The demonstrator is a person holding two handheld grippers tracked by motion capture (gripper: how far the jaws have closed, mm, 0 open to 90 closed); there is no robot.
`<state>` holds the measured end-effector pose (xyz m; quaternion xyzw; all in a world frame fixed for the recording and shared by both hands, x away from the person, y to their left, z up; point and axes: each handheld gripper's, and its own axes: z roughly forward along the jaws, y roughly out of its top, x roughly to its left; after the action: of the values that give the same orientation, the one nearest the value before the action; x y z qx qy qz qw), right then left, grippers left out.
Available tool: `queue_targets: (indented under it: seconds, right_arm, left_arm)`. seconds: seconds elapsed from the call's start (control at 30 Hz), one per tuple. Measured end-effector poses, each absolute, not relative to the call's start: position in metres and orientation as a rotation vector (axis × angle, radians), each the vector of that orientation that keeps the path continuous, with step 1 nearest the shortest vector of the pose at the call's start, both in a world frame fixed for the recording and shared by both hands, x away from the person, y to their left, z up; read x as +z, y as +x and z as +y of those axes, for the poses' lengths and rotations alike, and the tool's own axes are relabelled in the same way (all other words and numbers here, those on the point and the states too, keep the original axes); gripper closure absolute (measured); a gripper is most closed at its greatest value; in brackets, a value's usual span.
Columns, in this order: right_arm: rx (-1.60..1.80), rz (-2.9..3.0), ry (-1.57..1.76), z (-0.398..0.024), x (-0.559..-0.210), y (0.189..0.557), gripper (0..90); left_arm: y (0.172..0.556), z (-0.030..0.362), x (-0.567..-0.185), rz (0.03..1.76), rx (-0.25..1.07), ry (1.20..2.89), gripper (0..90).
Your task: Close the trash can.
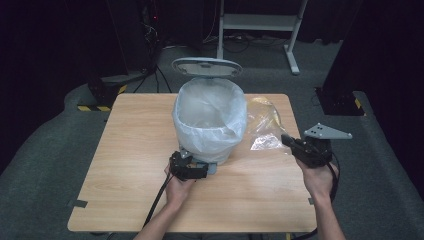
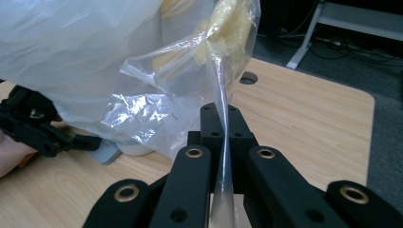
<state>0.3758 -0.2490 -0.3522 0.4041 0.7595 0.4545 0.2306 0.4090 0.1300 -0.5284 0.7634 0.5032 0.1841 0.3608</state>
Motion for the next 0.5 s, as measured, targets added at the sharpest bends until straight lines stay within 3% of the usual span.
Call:
queue_targets:
  seconds: [0.5]
  right_arm:
    - [1.229,2.029,1.175,-0.266,-0.342,0.375,89.7]
  left_arm:
    - [0.409,0.13,-0.528,1.299,0.472,1.964,2.5]
